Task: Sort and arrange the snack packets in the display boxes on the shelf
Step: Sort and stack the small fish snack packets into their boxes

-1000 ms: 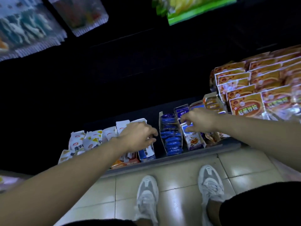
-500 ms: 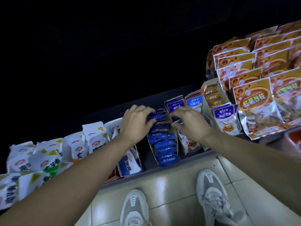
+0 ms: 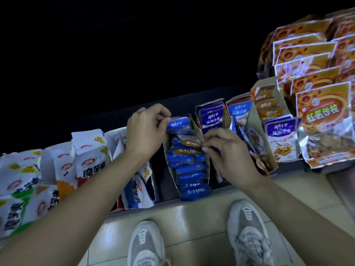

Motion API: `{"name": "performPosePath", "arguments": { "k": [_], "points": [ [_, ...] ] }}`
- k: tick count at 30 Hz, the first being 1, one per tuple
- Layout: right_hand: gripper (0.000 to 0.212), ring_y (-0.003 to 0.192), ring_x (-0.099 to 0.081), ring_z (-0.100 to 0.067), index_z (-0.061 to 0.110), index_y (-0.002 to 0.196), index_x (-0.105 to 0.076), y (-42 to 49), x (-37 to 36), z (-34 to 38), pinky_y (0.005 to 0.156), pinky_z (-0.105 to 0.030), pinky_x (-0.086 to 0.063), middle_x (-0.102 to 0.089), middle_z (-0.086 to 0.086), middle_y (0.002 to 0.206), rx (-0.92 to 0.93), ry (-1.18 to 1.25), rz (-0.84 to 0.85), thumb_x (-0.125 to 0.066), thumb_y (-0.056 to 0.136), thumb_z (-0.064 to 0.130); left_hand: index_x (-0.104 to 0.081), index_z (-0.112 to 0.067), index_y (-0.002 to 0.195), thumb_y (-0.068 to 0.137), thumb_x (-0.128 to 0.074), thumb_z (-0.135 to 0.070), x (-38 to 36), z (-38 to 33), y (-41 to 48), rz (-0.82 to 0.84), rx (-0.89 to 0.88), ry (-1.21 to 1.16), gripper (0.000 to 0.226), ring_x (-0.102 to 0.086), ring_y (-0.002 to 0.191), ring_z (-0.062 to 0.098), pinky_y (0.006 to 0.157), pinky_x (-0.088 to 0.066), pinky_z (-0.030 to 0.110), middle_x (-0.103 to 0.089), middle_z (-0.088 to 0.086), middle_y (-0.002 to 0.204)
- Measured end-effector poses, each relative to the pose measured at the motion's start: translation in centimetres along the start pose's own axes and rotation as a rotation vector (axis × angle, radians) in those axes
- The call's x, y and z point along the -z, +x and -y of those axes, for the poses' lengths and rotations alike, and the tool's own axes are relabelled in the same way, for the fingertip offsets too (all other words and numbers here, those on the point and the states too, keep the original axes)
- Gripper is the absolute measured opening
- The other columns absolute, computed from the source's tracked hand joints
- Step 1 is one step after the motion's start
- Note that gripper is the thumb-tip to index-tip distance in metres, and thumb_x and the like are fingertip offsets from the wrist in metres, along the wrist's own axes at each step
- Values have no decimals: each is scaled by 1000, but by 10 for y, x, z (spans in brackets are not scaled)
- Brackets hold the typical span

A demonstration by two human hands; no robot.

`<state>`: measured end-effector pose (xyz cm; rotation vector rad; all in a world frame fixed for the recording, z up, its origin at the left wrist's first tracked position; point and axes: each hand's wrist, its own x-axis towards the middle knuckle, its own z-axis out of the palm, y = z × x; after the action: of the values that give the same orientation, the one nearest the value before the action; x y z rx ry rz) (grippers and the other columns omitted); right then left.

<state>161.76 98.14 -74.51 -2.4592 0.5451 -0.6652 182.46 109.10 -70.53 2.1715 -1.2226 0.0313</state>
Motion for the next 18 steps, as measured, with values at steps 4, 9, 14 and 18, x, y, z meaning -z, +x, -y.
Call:
{"name": "performPosePath", "arguments": {
  "k": [4, 9, 14, 18],
  "points": [
    [9, 97, -60, -22, 7, 95, -74, -8, 5, 3, 86, -29, -50, -66, -3, 105, 18, -13, -10, -73, 87, 6, -76, -20, 101, 92, -72, -18, 4, 0, -3, 12, 13, -78, 10, -64, 81, 12, 78, -57, 39, -66, -14, 81],
    [8, 99, -65, -12, 10, 93, -70, -23, 12, 10, 85, -26, -52, -70, -1, 103, -142, 165, -95, -69, 87, 15, -79, -23, 104, 92, -74, -19, 7, -4, -5, 101, -39, -96, 14, -56, 82, 13, 75, -50, 34, -67, -11, 85],
    [9, 105, -67, -7, 10, 89, -67, -25, 9, 27, 86, -25, -55, -71, 6, 114, -409, 578, -144, -70, 89, 2, -72, -26, 97, 97, -68, -21, 11, -4, -4, 38, 48, -244, 6, -63, 83, 0, 75, -52, 21, -67, -18, 87],
    [10, 110, -68, -13, 6, 91, -62, -12, 17, 36, 90, -25, -55, -73, 4, 113, -428, 750, -226, -64, 90, -4, -65, -21, 101, 101, -62, -20, 13, -13, -3, -17, 46, -407, 3, -65, 94, 4, 82, -53, 23, -66, -17, 96]
  ]
}}
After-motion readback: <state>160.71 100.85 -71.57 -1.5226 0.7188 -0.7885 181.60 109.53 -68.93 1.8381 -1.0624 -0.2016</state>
